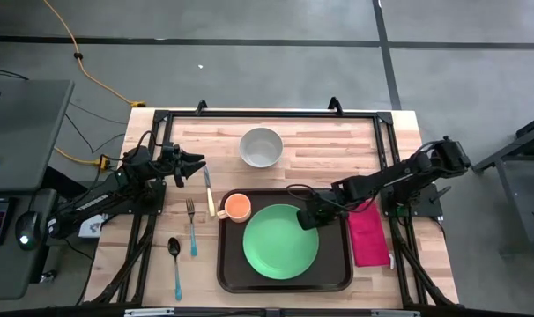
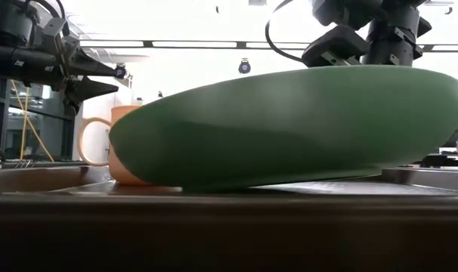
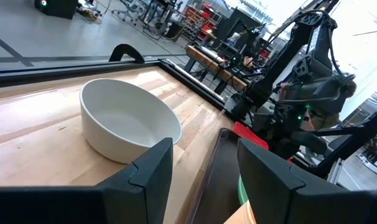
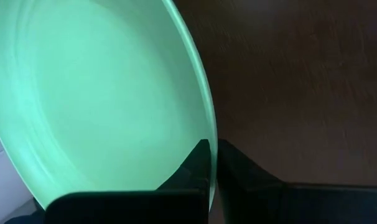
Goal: Set up tray
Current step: Put the green plate on the black tray
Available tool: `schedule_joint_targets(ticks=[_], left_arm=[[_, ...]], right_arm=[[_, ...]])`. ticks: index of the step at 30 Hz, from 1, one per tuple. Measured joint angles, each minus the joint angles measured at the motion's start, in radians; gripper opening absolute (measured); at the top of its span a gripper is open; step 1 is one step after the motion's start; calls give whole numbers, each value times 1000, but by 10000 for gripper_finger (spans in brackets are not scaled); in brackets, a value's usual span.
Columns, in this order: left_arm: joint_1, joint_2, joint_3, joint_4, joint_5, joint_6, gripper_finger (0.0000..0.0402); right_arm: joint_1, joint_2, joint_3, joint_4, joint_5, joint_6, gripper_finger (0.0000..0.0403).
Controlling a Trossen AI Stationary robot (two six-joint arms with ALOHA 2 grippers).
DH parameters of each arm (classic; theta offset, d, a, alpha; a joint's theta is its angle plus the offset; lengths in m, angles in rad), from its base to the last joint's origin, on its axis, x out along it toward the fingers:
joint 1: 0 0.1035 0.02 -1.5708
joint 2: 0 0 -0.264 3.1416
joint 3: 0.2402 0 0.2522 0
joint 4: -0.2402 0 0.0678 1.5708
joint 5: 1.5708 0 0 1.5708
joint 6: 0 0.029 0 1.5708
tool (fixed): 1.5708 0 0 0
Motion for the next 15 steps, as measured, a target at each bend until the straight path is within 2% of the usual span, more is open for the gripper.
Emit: schedule_joint_targets(ticks=[10,15], left_arm=[[0,0,0,0,1,0,211],[0,0,0,0,1,0,211]], right_arm=[[-12,0,0,1,25,0,0],[-12,20,0,6,4,1,0]])
